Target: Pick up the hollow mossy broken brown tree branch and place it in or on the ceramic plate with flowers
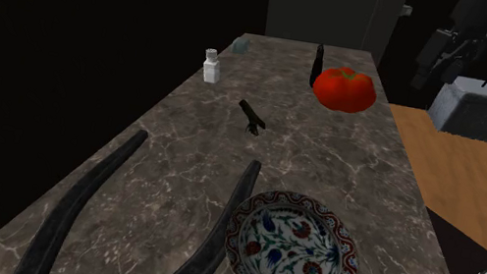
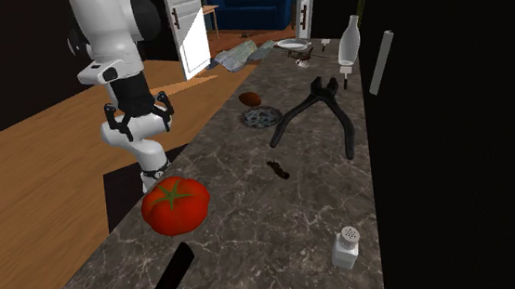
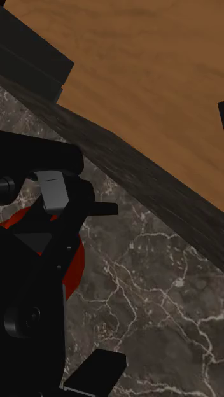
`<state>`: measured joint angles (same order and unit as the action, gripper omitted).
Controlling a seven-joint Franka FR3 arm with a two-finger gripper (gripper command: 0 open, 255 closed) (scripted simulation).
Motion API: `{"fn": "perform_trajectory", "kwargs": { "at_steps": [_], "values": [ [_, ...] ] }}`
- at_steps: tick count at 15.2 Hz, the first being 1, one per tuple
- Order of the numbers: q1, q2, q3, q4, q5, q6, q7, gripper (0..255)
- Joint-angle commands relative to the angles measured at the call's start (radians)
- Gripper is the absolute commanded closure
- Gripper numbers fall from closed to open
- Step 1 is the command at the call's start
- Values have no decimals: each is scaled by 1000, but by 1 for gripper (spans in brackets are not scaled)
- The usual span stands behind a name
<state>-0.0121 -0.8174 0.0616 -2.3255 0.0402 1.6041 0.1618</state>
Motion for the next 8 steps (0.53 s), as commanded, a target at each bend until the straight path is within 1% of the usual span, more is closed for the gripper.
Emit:
{"fn": "perform_trajectory", "kwargs": {
  "at_steps": [1, 8],
  "values": [
    [0, 0, 0, 0, 0, 0, 0, 0],
    [24, 201, 118, 86, 62, 100, 124, 0]
  ]
}}
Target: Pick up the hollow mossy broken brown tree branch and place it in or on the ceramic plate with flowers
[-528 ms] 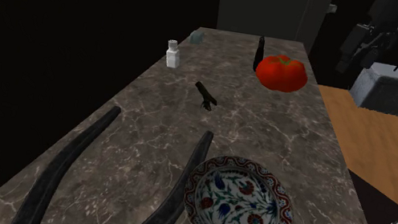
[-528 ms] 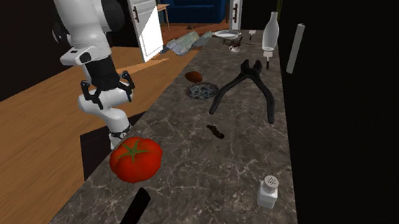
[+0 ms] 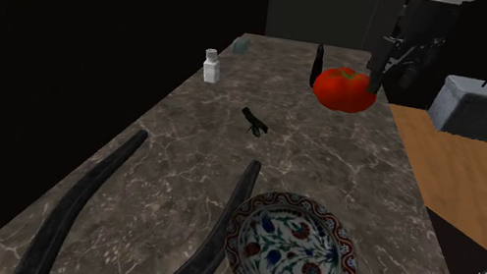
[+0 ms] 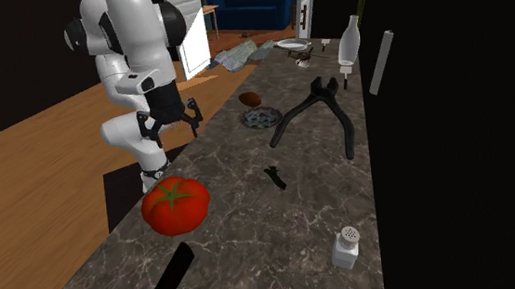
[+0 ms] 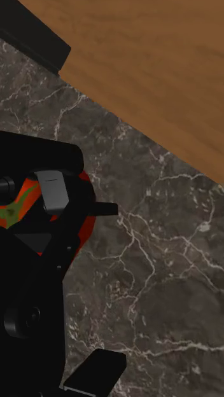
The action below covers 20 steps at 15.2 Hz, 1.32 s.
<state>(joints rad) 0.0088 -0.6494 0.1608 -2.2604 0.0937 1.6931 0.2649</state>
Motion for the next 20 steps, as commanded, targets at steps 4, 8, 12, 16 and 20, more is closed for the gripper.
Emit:
{"fn": "perform_trajectory", "kwargs": {
  "at_steps": [4, 8, 12, 16, 20],
  "values": [
    [11, 162, 83, 96, 22, 58, 92, 0],
    [17, 301, 144, 190, 18, 95, 167, 0],
    [25, 450, 201, 304, -8, 119, 247, 0],
    [44, 609, 249, 441, -55, 126, 331, 0],
    [77, 760, 278, 584, -111, 114, 405, 0]
  ]
}}
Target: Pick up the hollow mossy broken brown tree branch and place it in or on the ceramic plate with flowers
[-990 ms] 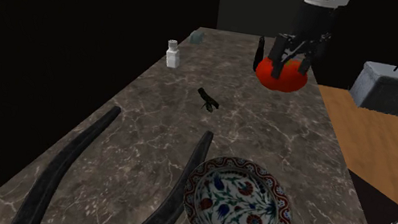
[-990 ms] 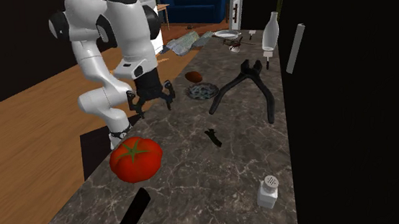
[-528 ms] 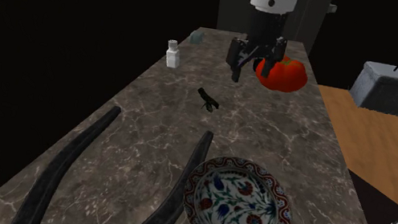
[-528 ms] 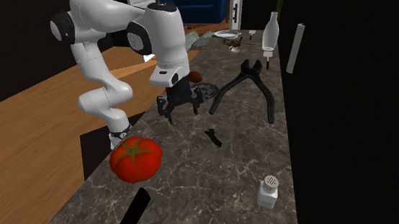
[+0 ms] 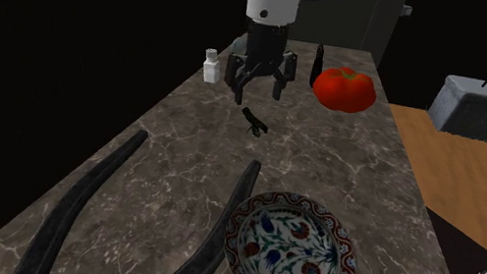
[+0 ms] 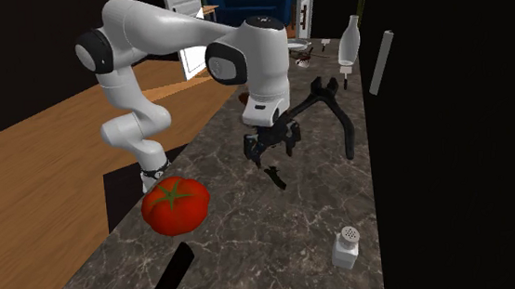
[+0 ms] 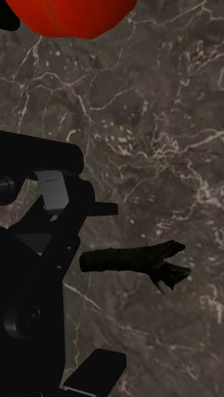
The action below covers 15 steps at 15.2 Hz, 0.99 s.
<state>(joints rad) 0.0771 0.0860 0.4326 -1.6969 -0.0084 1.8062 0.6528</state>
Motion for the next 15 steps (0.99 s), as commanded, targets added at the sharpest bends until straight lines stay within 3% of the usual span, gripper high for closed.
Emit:
{"fn": "perform_trajectory", "kwargs": {
  "at_steps": [1, 8, 15],
  "values": [
    [9, 26, 6, 8, -10, 14, 17, 0],
    [10, 35, 5, -69, -14, 100, 20, 0],
    [10, 36, 5, -69, -14, 100, 20, 0]
  ]
}}
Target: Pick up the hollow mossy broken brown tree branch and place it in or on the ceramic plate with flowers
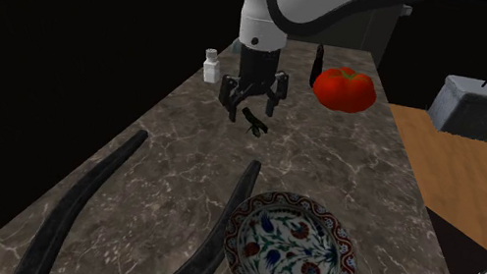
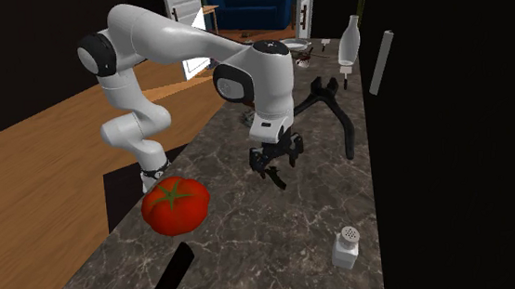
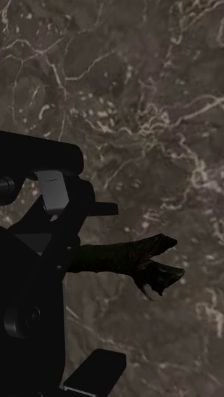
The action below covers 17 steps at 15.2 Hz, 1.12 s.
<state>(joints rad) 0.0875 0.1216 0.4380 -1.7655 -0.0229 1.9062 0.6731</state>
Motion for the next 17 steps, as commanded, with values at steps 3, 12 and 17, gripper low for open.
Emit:
{"fn": "perform_trajectory", "kwargs": {
  "at_steps": [3, 12, 17],
  "values": [
    [0, 0, 0, 0, 0, 0, 0, 255],
    [0, -3, 0, 23, 2, -26, -1, 255],
    [1, -6, 1, 87, 3, -92, 0, 255]
  ]
}}
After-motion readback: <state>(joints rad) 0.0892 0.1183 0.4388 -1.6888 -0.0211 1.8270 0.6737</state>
